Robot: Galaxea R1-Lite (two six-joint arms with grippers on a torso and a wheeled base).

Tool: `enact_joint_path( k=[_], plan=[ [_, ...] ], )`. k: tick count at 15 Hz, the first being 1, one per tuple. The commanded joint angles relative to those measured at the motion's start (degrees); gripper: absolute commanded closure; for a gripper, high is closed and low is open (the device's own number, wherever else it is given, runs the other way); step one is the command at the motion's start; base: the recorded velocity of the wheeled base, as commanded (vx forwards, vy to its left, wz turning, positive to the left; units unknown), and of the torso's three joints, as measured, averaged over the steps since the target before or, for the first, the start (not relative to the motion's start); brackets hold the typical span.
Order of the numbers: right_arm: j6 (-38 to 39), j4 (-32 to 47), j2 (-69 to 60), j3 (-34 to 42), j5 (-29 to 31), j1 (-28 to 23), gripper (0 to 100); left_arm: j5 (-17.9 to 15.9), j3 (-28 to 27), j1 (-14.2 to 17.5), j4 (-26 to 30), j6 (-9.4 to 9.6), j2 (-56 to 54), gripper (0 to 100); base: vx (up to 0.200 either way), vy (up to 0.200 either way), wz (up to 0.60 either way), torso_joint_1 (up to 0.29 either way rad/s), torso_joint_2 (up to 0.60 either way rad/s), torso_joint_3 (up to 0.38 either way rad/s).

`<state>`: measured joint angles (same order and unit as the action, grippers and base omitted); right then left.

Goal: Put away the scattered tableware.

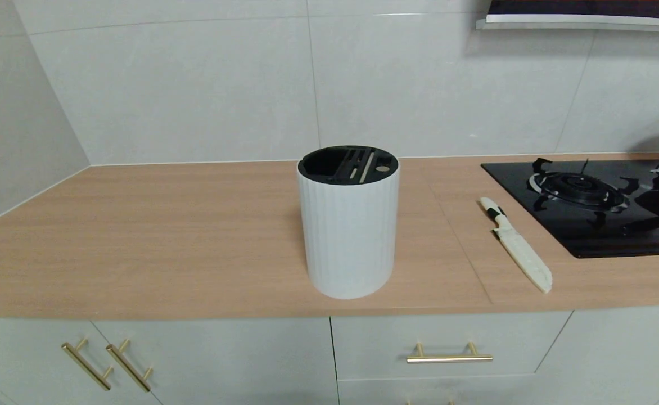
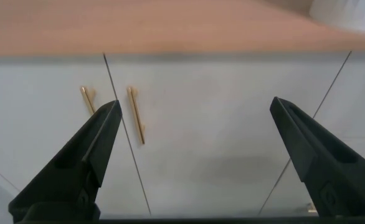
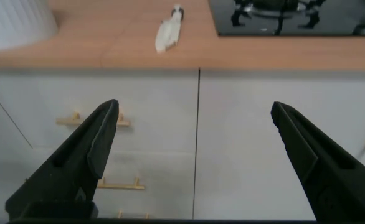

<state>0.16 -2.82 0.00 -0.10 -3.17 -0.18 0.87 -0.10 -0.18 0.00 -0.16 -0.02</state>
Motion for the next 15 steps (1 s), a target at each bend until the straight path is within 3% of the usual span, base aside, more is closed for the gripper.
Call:
enact_joint_path(
  k=[1, 15],
  plan=[
    [0.02, 0.00, 0.00, 0.01, -0.08, 0.01, 0, 0.01, -0.08, 0.01, 0.00, -0.02, 0.02, 0, 0.000, 0.000, 0.00, 0.198, -0.50, -0.305],
    [-0.25, 0.00, 0.00, 0.01, -0.35, 0.01, 0, 0.01, 0.01, 0.01, 0.00, -0.02, 0.02, 0, 0.000, 0.000, 0.00, 0.239, -0.56, -0.313]
  ],
)
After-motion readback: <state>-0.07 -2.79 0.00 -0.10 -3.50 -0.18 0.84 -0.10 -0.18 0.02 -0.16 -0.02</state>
